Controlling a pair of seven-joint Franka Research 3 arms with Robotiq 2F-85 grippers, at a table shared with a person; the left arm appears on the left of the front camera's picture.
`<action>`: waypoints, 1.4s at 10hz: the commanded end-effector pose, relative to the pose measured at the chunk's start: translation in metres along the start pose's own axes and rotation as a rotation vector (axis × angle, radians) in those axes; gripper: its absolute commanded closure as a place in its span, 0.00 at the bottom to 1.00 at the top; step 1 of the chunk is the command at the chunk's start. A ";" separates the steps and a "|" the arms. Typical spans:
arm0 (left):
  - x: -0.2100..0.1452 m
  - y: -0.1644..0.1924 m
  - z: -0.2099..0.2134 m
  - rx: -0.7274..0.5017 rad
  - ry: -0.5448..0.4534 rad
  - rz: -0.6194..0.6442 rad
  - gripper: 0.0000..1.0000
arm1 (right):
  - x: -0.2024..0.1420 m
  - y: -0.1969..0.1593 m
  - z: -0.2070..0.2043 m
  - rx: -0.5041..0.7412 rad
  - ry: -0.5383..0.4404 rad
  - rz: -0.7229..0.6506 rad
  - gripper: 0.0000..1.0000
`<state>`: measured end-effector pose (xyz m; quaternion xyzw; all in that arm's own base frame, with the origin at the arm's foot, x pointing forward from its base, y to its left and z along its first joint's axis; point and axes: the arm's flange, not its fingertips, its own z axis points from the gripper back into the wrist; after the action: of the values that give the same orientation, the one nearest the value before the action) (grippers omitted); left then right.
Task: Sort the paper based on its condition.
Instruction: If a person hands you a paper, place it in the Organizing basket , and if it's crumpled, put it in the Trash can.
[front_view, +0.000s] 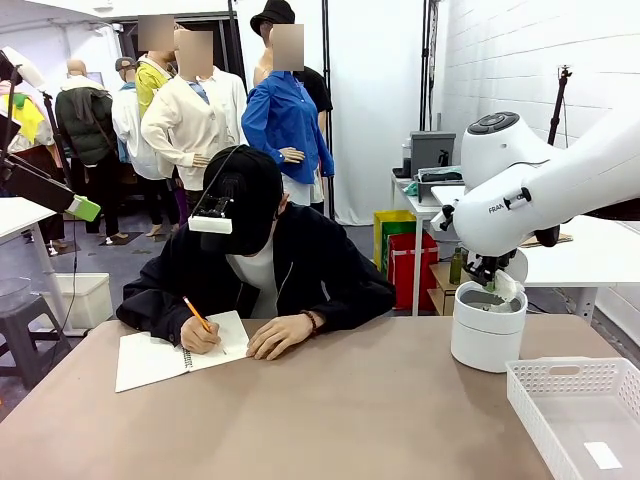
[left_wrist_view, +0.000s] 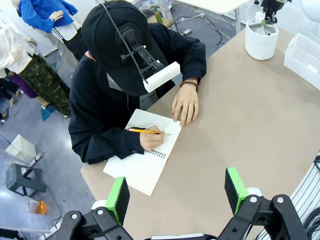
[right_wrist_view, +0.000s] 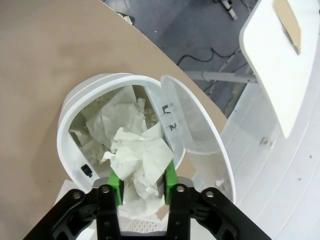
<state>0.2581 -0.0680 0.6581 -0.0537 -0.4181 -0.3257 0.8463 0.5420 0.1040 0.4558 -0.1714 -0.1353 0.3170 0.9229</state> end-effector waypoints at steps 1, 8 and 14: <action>0.000 0.001 0.000 0.002 0.000 0.002 0.00 | 0.000 0.001 0.001 0.019 -0.005 0.003 0.15; 0.000 0.001 0.000 0.002 0.000 0.002 0.00 | -0.008 0.028 0.030 0.132 -0.060 0.035 0.00; 0.000 0.001 0.000 0.002 0.000 0.002 0.00 | 0.001 0.043 0.048 0.146 -0.098 0.033 0.00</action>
<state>0.2581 -0.0680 0.6581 -0.0537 -0.4181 -0.3257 0.8463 0.4926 0.1483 0.4868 -0.0754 -0.1498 0.3590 0.9181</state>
